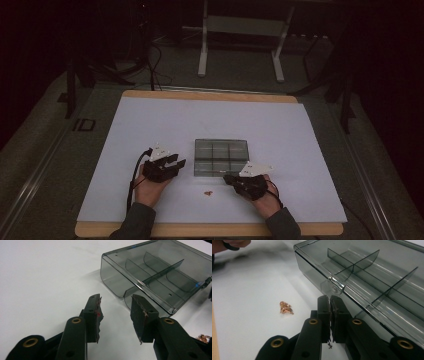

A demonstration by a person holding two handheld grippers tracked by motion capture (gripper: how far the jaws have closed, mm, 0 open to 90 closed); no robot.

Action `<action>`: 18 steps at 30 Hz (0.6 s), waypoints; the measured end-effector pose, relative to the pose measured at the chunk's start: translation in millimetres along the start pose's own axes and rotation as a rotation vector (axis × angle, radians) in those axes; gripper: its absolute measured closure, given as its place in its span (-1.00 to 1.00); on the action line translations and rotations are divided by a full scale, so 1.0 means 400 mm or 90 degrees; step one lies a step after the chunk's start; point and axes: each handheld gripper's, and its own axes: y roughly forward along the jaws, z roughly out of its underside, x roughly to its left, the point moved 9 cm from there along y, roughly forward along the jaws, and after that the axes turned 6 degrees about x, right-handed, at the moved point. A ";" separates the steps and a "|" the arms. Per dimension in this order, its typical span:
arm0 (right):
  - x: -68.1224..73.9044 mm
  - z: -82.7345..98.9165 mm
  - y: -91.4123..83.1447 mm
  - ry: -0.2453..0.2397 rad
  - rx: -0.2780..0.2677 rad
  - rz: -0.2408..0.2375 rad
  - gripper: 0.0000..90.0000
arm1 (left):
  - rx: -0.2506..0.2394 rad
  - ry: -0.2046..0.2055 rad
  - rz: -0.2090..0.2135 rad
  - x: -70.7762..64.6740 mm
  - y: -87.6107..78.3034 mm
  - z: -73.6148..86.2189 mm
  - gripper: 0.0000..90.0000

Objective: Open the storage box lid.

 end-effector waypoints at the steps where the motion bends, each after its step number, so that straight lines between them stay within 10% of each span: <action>1: -0.001 0.000 0.001 0.001 0.000 0.000 0.93 | 0.000 0.000 0.001 -0.001 0.000 0.000 0.34; 18: -0.019 0.005 0.021 0.014 0.004 0.011 1.00 | 0.009 0.036 0.024 -0.038 0.001 0.012 0.42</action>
